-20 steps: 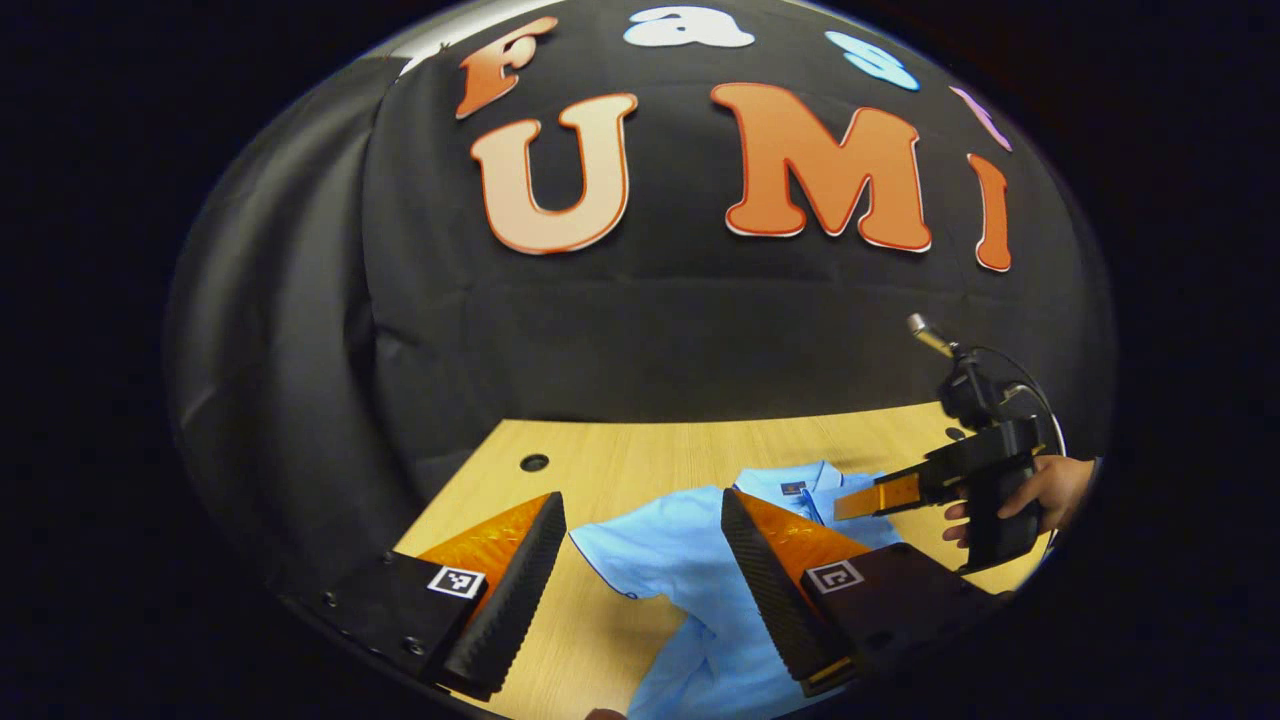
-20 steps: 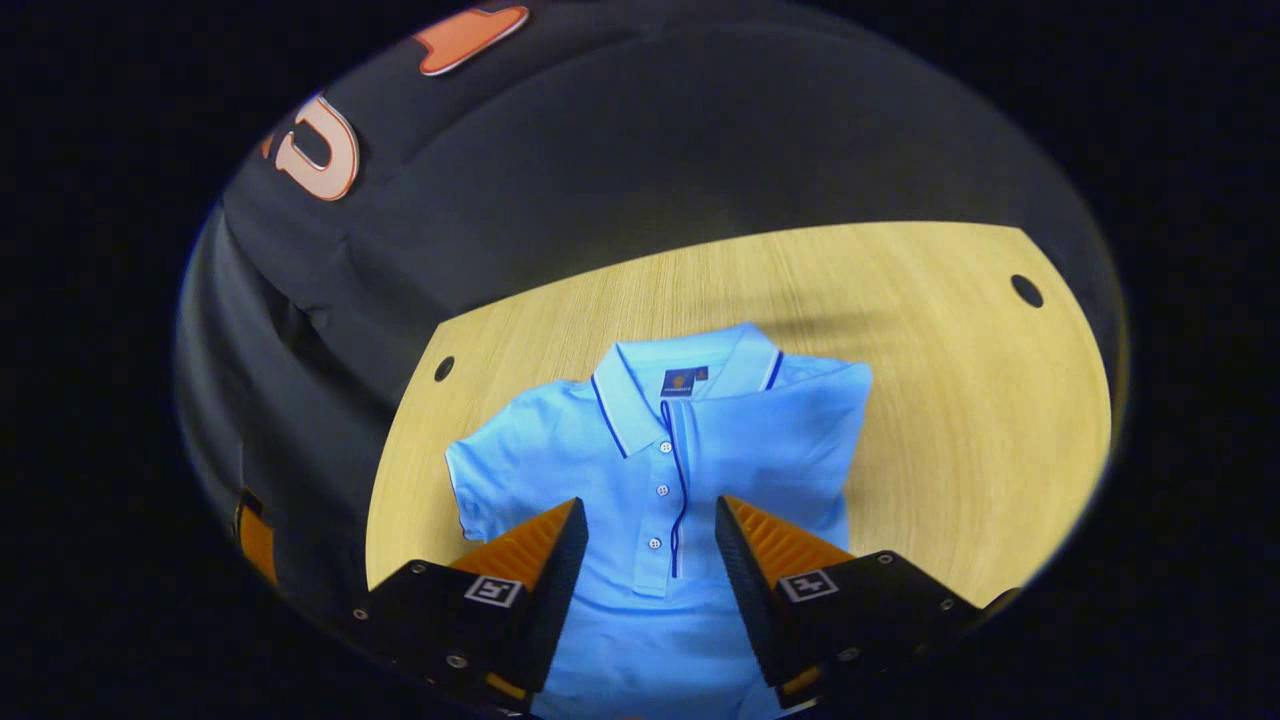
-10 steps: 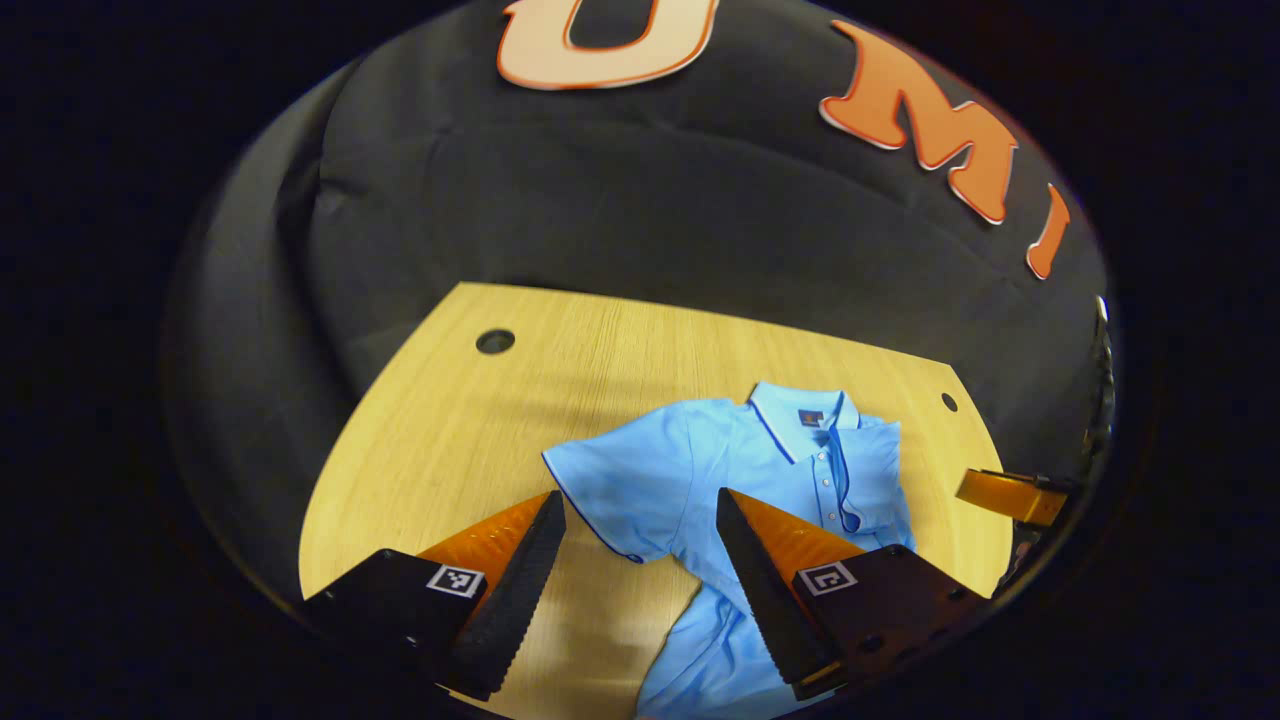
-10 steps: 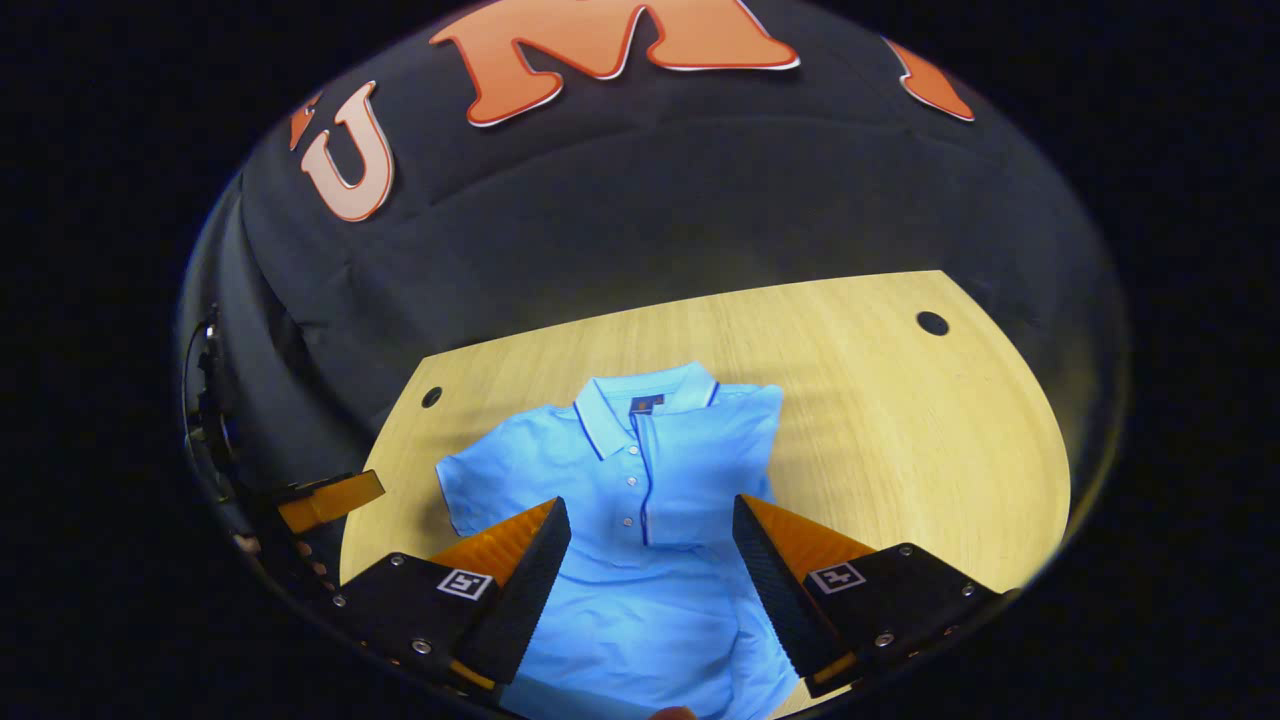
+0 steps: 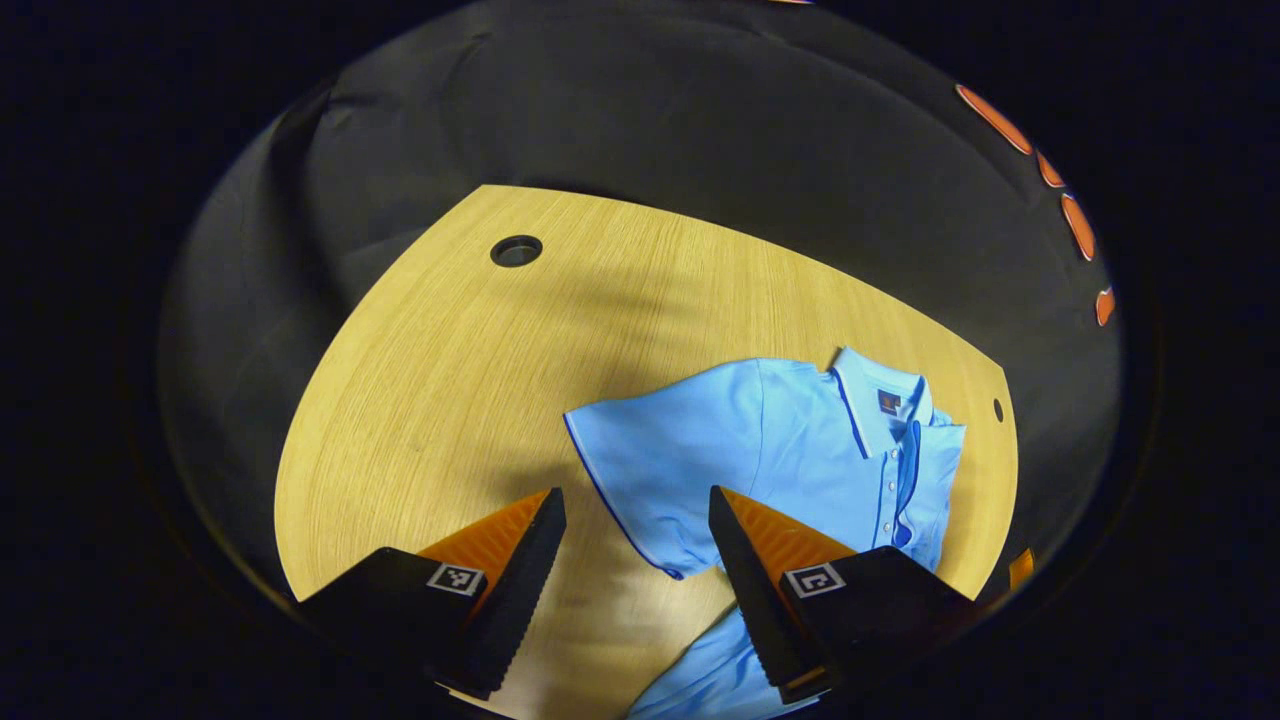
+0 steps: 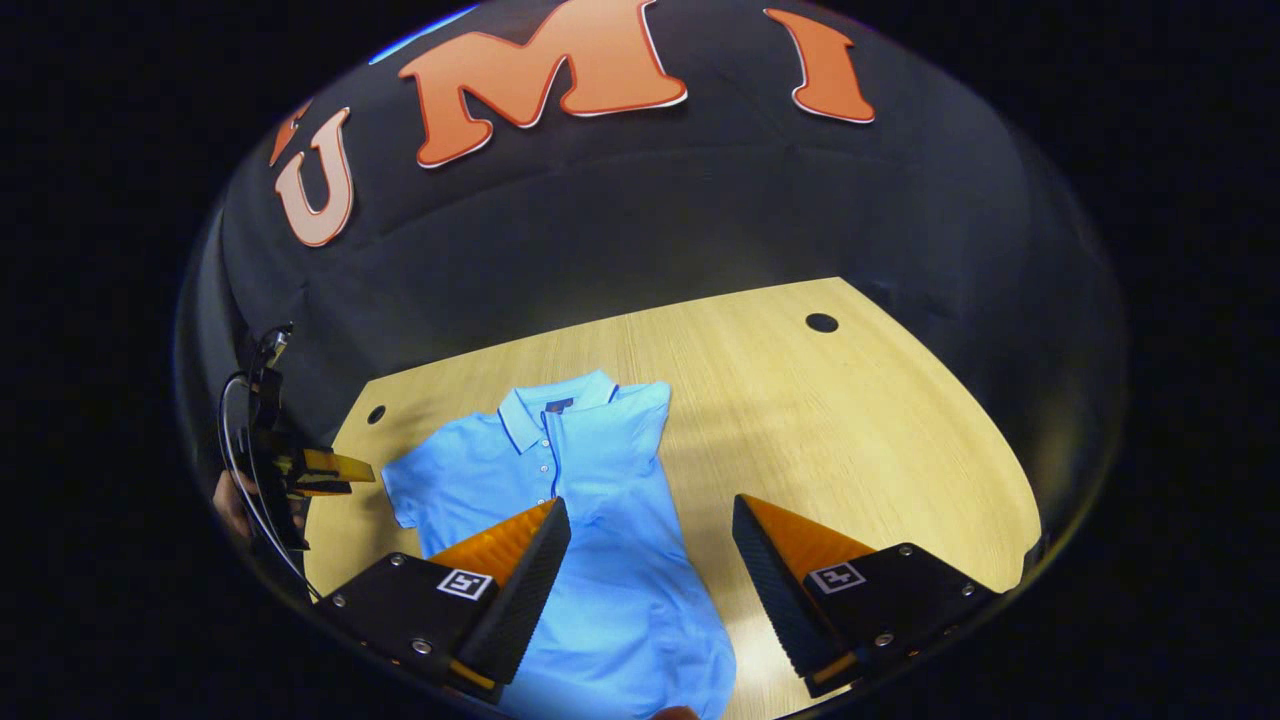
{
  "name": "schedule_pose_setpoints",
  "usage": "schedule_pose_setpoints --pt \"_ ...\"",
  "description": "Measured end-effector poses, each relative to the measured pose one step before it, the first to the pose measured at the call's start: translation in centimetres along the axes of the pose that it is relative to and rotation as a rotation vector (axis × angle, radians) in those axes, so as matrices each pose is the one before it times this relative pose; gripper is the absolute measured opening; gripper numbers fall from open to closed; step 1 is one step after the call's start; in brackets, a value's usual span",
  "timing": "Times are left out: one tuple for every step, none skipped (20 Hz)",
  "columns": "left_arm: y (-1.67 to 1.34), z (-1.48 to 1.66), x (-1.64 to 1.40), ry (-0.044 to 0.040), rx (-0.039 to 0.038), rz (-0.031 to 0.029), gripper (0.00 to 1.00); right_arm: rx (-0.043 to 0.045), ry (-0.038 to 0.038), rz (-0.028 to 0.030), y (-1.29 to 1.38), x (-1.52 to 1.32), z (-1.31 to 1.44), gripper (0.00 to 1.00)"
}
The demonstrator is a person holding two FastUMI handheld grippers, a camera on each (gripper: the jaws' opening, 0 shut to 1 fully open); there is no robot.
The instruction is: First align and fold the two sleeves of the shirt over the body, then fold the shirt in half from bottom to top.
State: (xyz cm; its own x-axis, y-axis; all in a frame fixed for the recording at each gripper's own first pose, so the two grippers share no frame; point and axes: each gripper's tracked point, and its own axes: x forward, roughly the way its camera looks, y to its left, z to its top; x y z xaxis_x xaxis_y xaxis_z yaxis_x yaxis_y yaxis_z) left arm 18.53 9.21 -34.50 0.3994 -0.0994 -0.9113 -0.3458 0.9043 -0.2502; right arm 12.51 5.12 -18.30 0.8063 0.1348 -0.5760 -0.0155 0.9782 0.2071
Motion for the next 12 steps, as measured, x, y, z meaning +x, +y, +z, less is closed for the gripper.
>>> schedule_pose_setpoints --pt "0.129 0.031 0.695 0.02215 -0.00477 0.00701 0.94 0.00361 -0.01690 -0.00830 -0.360 -0.370 0.140 0.99" --pt "0.037 -0.320 0.633 0.03056 -0.00441 0.01109 0.94 0.00188 -0.01059 -0.01031 -0.416 -0.363 0.098 0.99" --pt "0.429 -0.015 0.619 0.02311 0.00481 0.02466 0.94 0.00472 -0.00851 -0.00758 -0.145 -0.452 0.047 0.99" --pt "1.142 0.190 0.702 0.00962 0.01779 0.05168 0.98 0.00784 0.00068 -0.00489 -0.171 -0.288 -0.092 0.99" --pt "0.475 0.473 0.641 -0.00344 0.01296 0.02622 0.94 0.00867 -0.00046 0.00396 0.005 -0.377 -0.137 0.99" --pt "0.037 -0.009 0.195 0.01958 0.00471 0.01363 0.94 0.00379 -0.00001 -0.00154 -0.115 -0.250 -0.083 0.99" --pt "-0.383 -0.149 0.238 0.01435 0.00107 0.00116 0.94 0.00020 -0.00192 -0.00134 -0.188 -0.286 -0.133 0.99" --pt "0.263 -0.077 0.512 0.01157 0.00215 0.01947 0.93 -0.00163 -0.00215 -0.00655 -0.289 -0.190 0.032 0.99" --pt "0.033 0.321 0.338 0.00261 -0.00067 0.00868 0.90 0.00039 -0.00276 -0.00377 -0.292 -0.214 0.074 0.99" --pt "0.140 -0.159 0.354 0.01302 0.00658 0.01989 0.81 0.00308 -0.00606 -0.00791 -0.221 -0.164 0.183 0.99" --pt "0.189 0.042 0.342 0.00714 0.01774 0.01840 0.71 0.00378 -0.01189 -0.01646 -0.468 -0.084 0.173 0.99" --pt "0.135 -0.011 0.084 0.01081 0.00331 0.01575 0.71 0.00474 -0.01088 -0.00362 -0.255 -0.103 0.375 0.99"
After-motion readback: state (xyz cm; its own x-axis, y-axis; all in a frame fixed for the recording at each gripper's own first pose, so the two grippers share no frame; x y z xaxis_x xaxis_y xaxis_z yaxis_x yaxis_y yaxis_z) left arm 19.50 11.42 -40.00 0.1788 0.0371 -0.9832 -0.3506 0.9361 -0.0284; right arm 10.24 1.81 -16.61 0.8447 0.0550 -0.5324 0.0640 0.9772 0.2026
